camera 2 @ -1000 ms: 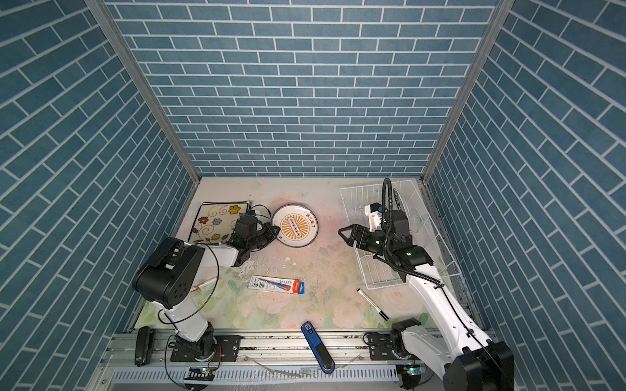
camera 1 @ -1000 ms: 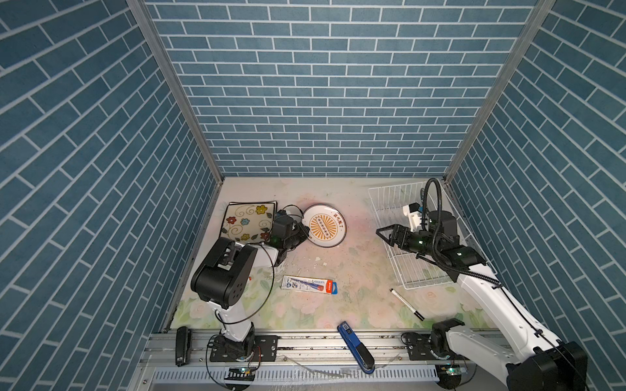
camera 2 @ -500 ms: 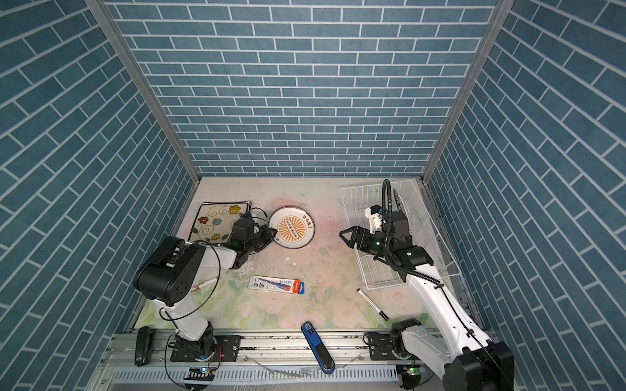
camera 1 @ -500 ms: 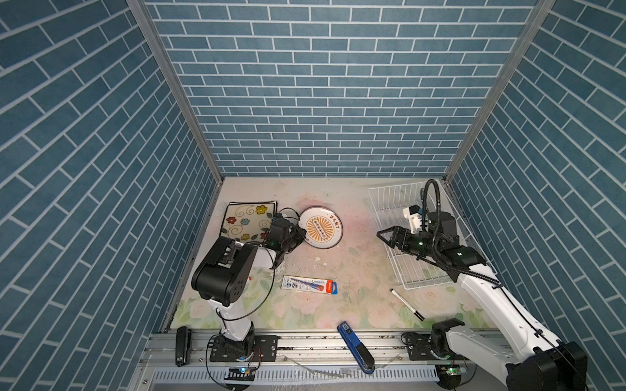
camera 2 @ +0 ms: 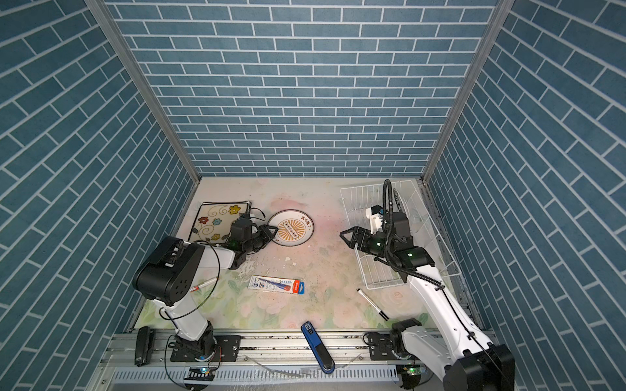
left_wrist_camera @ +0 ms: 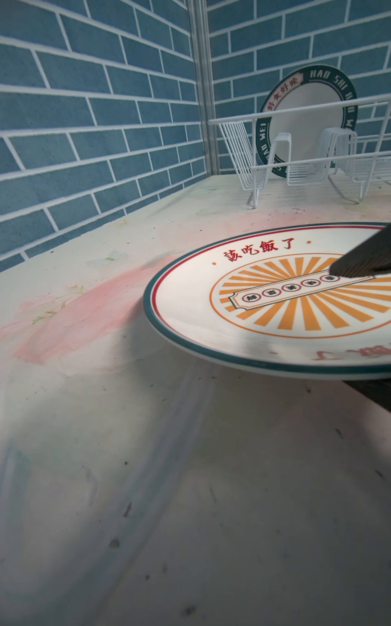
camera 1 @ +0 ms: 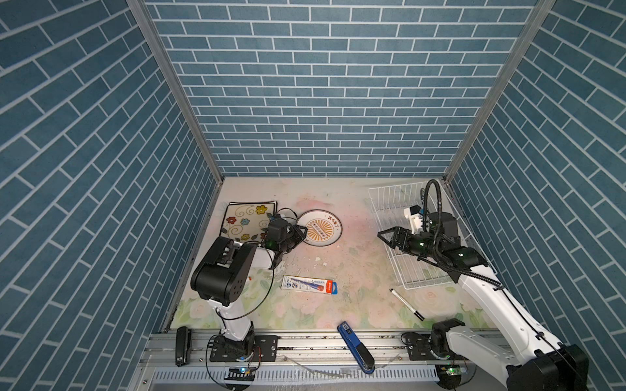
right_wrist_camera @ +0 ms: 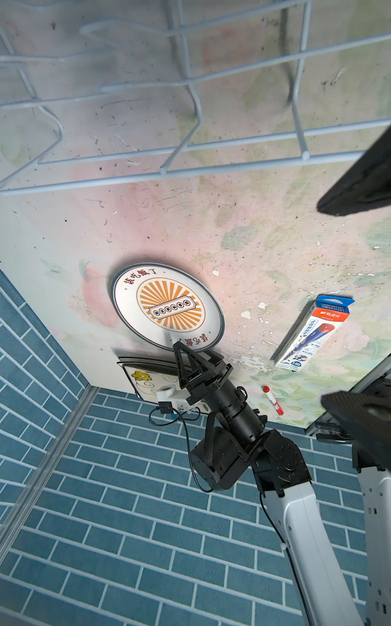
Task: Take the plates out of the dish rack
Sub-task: 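Lower the sunburst plate with the left gripper while the right moves to the rack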
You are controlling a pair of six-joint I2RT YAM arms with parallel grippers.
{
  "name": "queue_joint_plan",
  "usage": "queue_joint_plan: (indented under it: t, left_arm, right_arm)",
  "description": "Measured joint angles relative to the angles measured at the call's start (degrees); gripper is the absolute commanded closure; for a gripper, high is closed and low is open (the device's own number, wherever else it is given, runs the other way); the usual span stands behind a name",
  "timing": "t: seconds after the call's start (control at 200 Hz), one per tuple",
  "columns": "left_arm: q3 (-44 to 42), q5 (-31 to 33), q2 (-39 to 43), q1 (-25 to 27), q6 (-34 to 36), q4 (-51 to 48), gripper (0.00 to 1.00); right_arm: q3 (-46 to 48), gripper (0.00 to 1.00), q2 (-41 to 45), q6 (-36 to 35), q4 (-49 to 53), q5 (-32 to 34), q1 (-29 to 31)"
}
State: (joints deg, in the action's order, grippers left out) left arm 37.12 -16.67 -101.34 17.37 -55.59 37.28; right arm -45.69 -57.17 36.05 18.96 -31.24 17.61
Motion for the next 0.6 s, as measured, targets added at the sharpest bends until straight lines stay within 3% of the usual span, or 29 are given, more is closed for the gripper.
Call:
queue_joint_plan:
  t: [0.335, 0.6]
  left_arm:
    - [1.1, 1.6, 1.8, -0.1, 2.1, -6.8, 0.19]
    - [1.3, 3.6, 3.8, -0.1, 2.8, -10.9, 0.15]
  right_arm:
    - [-0.7, 0.18, 0.0, -0.4, 2.0, 1.3, 0.0]
    - [-2.2, 0.18, 0.0, -1.9, 5.1, 5.1, -0.1]
